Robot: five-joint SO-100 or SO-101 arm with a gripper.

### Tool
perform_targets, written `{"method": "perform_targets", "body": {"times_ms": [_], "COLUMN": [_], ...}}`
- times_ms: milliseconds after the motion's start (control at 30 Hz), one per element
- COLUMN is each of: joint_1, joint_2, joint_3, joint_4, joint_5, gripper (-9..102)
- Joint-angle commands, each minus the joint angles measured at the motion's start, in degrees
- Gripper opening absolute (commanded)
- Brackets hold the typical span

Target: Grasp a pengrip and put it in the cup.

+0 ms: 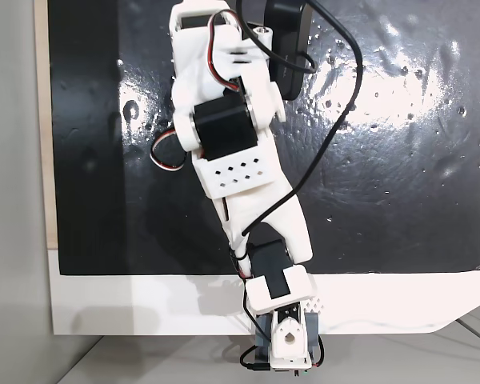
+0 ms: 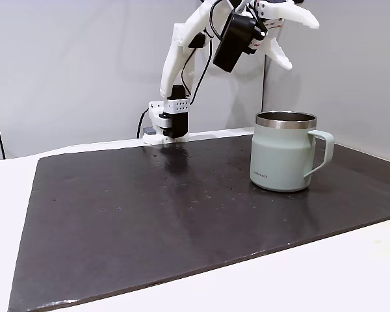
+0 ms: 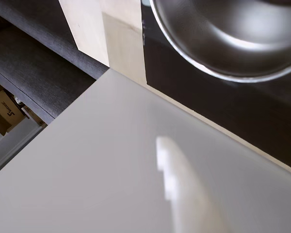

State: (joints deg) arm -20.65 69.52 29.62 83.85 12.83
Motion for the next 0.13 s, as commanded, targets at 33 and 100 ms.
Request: {"method": "perform_targets", "body": {"times_ms": [33, 100], "joint_1": [-1.1, -1.1], "joint_2": [3.1, 3.3], "joint_3": [-3.0, -3.0], "joint_4": [0.4, 0.4], "joint_5": [0.4, 0.4], "gripper": [36, 35]}}
